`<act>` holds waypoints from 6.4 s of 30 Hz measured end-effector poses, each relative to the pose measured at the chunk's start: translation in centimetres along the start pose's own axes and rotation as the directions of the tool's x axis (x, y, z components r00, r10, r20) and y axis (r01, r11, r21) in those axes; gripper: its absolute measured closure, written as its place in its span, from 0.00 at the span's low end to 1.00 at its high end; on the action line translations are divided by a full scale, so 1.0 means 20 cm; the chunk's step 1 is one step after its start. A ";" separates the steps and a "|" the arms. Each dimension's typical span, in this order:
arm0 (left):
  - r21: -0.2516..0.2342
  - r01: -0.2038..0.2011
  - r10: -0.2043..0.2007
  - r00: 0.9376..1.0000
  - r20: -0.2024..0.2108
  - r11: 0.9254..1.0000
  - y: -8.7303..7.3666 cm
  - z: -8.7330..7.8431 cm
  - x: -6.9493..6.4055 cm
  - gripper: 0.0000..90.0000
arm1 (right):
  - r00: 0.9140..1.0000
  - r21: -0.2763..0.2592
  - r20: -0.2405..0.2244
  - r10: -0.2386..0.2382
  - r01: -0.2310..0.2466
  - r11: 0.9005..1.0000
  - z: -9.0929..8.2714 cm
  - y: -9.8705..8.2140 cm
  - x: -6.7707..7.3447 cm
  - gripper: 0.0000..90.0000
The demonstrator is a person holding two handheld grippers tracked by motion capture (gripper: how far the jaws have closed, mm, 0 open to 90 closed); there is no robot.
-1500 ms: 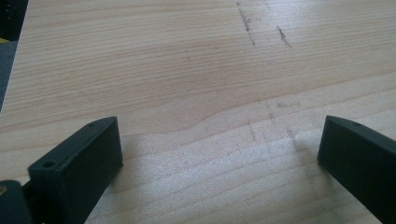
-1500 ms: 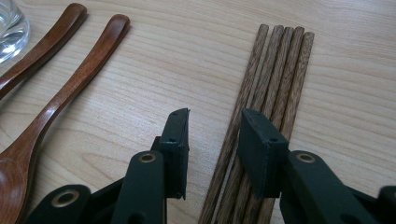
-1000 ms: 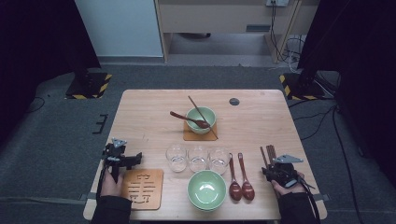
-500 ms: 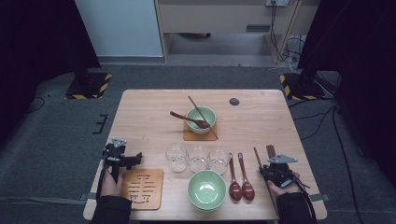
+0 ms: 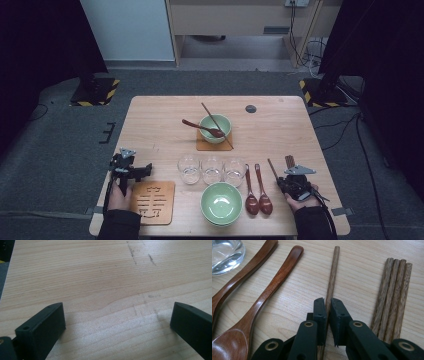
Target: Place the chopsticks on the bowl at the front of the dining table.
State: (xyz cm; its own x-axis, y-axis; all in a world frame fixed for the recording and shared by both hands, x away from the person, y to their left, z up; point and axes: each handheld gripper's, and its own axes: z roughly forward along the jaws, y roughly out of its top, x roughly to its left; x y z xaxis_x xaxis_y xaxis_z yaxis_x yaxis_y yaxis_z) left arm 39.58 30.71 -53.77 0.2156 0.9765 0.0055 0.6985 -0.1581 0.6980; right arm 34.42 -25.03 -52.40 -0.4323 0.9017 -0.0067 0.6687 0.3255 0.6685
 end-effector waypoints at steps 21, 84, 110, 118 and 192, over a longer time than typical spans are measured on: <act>0.000 0.000 0.000 1.000 0.000 1.000 0.00 0.00 0.00 0.00 | 1.000 -0.003 0.004 0.004 -0.004 1.000 0.01 0.01 0.00 0.93; 0.000 0.000 0.000 1.000 0.000 1.000 0.00 0.00 0.00 0.00 | 1.000 0.001 -0.005 0.020 -0.020 1.000 -0.01 -0.01 -0.01 0.94; 0.000 0.000 0.000 1.000 0.000 1.000 0.00 0.00 0.00 0.00 | 0.999 -0.048 -0.028 0.035 -0.036 0.998 -0.03 0.05 0.00 0.94; 0.000 0.000 0.000 1.000 0.000 1.000 0.00 0.00 0.00 0.00 | 0.999 -0.087 -0.014 0.047 -0.048 0.995 -0.08 0.09 -0.03 0.94; 0.000 0.000 0.000 1.000 0.000 1.000 0.00 0.00 0.00 0.00 | 0.999 -0.286 -0.044 0.008 -0.021 0.958 -0.09 0.78 0.11 0.94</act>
State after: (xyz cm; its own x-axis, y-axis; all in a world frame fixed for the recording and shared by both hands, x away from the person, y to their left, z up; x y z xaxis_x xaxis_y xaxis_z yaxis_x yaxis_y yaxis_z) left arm 39.59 30.71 -53.78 0.2154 0.9765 0.0052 0.6984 -0.1578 0.6981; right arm 42.72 -18.46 -40.60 -0.4526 0.8912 0.0315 0.4767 0.2119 0.8532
